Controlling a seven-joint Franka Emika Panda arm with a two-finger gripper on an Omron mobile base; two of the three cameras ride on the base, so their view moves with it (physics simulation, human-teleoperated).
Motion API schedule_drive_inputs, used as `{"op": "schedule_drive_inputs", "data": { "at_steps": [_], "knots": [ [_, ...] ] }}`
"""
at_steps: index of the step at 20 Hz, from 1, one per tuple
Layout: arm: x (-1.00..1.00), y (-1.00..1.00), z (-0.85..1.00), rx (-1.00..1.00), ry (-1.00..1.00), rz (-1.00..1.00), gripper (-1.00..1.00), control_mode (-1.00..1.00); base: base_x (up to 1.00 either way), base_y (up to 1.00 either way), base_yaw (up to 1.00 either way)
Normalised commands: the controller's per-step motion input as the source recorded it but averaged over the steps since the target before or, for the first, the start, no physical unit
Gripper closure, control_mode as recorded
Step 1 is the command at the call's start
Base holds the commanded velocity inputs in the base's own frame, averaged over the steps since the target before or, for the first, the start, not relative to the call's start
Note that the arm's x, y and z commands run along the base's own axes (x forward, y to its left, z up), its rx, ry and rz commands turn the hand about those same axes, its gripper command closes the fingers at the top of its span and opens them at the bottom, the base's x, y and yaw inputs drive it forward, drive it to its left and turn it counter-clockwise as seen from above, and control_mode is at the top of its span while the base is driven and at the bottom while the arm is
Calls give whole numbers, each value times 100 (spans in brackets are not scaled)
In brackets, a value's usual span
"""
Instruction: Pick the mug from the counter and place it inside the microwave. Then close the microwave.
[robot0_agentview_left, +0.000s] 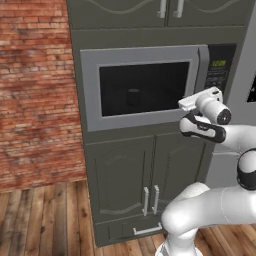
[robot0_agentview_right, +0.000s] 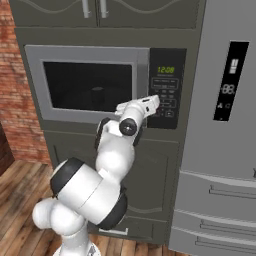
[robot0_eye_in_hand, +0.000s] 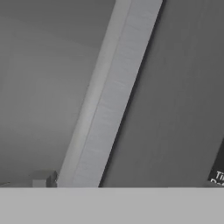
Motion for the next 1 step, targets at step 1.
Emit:
{"op": "schedule_drive_inputs", "data": {
  "at_steps": [1],
  "knots": [
    [6, -1, 0, 0, 4, 2, -100, -100, 0, 0, 0]
  ]
}}
